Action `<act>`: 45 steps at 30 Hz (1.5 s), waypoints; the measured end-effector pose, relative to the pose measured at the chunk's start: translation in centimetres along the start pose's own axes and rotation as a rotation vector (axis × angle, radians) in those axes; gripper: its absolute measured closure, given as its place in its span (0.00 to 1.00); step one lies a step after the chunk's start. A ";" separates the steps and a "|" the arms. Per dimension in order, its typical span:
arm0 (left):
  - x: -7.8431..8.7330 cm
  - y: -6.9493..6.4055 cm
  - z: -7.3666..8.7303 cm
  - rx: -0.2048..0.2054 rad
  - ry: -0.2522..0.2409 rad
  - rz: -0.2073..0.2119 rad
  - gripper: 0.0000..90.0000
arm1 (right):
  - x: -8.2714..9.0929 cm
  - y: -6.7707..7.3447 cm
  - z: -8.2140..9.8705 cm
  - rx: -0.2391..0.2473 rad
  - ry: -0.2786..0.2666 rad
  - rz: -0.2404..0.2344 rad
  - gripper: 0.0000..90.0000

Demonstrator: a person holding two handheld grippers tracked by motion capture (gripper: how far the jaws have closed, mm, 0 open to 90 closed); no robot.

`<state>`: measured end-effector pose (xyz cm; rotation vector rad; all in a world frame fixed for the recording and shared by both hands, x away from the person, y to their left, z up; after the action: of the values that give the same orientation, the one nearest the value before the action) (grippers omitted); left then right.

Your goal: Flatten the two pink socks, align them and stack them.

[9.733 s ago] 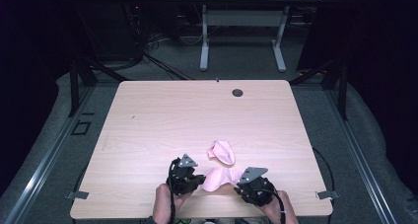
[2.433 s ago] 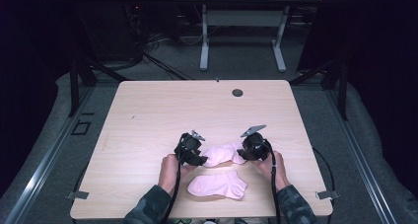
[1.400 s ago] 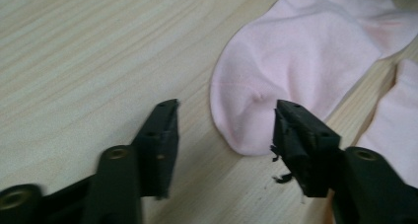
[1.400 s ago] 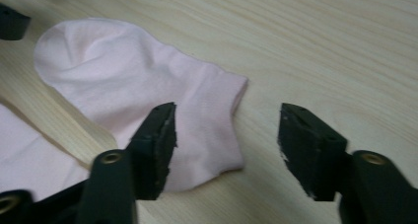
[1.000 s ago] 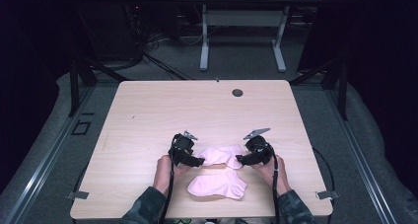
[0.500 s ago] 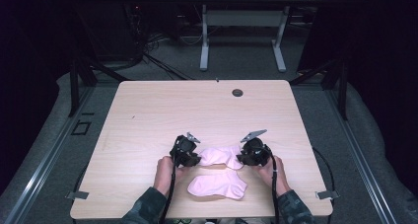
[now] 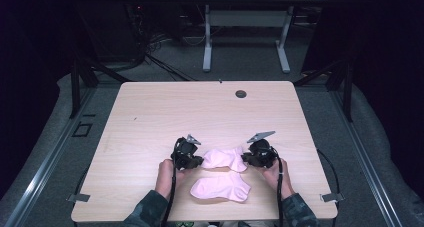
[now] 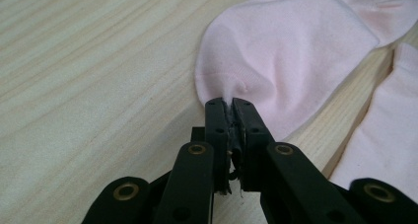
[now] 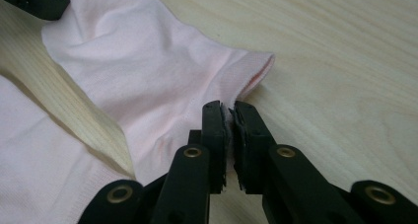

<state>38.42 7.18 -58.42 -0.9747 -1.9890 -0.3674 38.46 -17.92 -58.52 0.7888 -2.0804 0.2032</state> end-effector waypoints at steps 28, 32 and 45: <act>7.7 -2.7 2.0 0.048 -0.050 0.161 0.95 | 7.7 4.1 0.4 0.073 -0.016 -0.073 0.93; 7.6 -3.5 3.5 0.050 -0.027 0.160 0.95 | 7.2 4.9 1.5 0.078 0.022 -0.096 0.93; 5.3 -4.3 6.1 0.045 0.040 0.150 0.74 | 4.0 5.1 4.6 0.051 0.097 -0.117 0.91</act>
<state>29.99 10.55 -57.26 -1.0728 -1.8671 -0.2558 30.60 -17.69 -57.43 0.9108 -1.9381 0.2264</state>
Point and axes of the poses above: each handheld gripper's, and its own axes: x roughly backward along the jaws, z roughly out of its underside, y roughly to its left, the point moved 3 cm from there along -x, roughly forward along the jaws, and after that the axes turned 4 degrees about -x, right-handed, at the moved point
